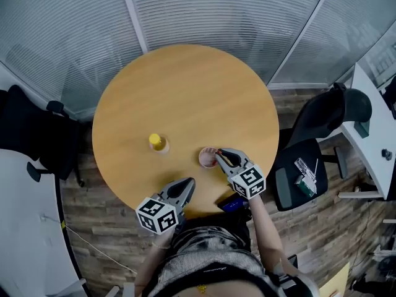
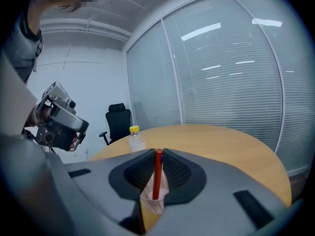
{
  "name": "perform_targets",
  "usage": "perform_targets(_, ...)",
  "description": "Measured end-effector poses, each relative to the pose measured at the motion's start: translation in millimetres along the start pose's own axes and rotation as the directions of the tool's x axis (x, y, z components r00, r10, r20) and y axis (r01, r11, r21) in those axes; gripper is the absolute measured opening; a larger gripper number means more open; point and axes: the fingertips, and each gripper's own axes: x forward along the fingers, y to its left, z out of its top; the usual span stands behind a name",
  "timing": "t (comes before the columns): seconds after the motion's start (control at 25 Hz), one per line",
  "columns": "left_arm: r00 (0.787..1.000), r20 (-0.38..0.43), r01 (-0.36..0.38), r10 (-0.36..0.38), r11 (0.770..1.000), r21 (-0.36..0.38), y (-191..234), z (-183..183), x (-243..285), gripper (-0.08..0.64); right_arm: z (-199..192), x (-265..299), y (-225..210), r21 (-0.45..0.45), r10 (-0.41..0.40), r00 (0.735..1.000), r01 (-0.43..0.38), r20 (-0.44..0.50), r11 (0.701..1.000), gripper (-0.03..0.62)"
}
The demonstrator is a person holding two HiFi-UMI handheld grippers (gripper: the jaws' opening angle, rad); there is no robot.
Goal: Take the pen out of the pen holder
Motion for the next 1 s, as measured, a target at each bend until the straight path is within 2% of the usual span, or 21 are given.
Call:
perform_targets(0.4, 0.999, 0.044, 0.0, -0.001, 1.0, 0.022, -8.2, 10.5, -11.0, 0.003, 39.5, -24.2, 14.6, -0.052, -0.009, 0.997, 0.012, 0.075, 0.999, 0.061)
perform_targets(0.68, 0.997, 0.072, 0.025, -0.03, 0.997, 0.067, -24.2, 26.1, -18.2, 0.003, 79.5, -46.4, 40.1, -0.133, 0.034, 0.995, -0.021, 0.096, 0.991, 0.061)
perform_targets(1.0, 0.995, 0.079, 0.049, -0.055, 0.996, 0.076, -40.6, 25.5, -15.0, 0.003, 127.5, -85.1, 53.9, -0.169, 0.007, 0.984, 0.024, 0.18, 0.985, 0.061)
